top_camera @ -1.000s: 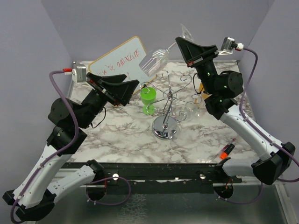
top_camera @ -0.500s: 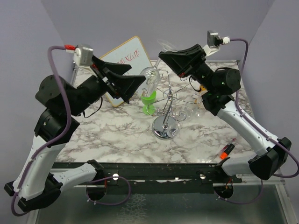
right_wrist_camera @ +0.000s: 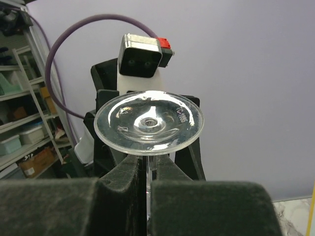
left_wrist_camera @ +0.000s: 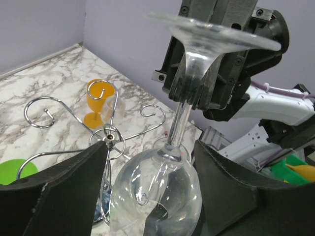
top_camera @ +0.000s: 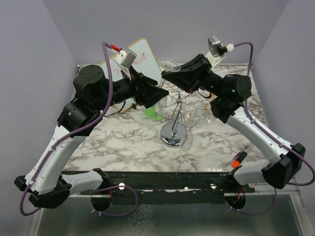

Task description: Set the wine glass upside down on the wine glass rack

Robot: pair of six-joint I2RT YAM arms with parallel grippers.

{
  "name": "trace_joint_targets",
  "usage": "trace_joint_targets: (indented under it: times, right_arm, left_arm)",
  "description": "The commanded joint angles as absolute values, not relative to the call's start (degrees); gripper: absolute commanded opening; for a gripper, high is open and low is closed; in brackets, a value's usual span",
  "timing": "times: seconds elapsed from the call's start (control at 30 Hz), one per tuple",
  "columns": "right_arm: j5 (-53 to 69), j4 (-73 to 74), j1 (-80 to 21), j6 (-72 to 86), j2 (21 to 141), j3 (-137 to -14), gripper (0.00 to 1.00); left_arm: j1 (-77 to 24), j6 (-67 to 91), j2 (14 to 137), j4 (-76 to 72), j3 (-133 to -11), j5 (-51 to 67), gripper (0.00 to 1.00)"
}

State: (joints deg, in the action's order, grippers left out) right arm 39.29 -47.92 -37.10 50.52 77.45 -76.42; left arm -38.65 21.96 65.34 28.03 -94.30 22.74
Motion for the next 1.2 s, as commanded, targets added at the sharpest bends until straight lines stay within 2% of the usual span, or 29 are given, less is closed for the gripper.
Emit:
trace_joint_targets:
  times: [0.0,0.17,0.27,0.37,0.53,0.73,0.9,0.93,0.97,1.07,1.17]
  right_arm:
    - [44.4,-50.3,-38.8,49.8,77.0,-76.1,0.01]
    - [45.2,-49.8,-39.6,49.2,77.0,-75.3,0.01]
    - [44.8,-50.1,-39.8,49.5,76.7,-74.8,0.01]
    - [44.0,-50.8,-39.9,49.7,76.1,-74.2,0.01]
    - [43.6,-52.1,-40.1,50.3,76.0,-73.5,0.01]
    - [43.8,-55.2,-40.3,51.9,76.2,-72.8,0.01]
    - [43.8,-56.2,-40.5,52.1,76.0,-71.9,0.01]
    - [43.6,-55.7,-40.4,52.0,75.9,-71.8,0.03]
    - [43.4,-55.2,-40.5,51.8,75.6,-71.7,0.12]
    - [42.2,-52.9,-40.5,50.0,74.6,-70.8,0.43]
    - [39.9,-46.7,-40.5,45.6,72.8,-70.7,0.59]
  left_arm:
    - [-38.8,20.9,63.8,28.3,-94.0,25.3,0.68]
    - [-38.8,20.2,63.7,28.3,-93.7,27.0,0.53]
    - [-38.8,19.9,63.4,28.3,-92.5,27.8,0.34]
    - [-38.8,19.5,63.0,28.3,-91.6,29.0,0.27]
    - [-38.8,18.0,62.4,28.3,-90.7,33.2,0.24]
    - [-38.8,16.5,62.7,28.3,-90.2,36.1,0.0]
    - [-38.8,15.8,61.9,28.3,-89.5,34.3,0.0]
    - [-38.8,15.6,61.5,28.3,-89.3,33.2,0.0]
    - [-38.8,15.6,61.0,28.3,-89.1,31.9,0.0]
    - [-38.8,15.3,59.3,28.5,-88.4,26.3,0.0]
    - [-38.8,14.3,57.5,29.8,-88.7,18.7,0.0]
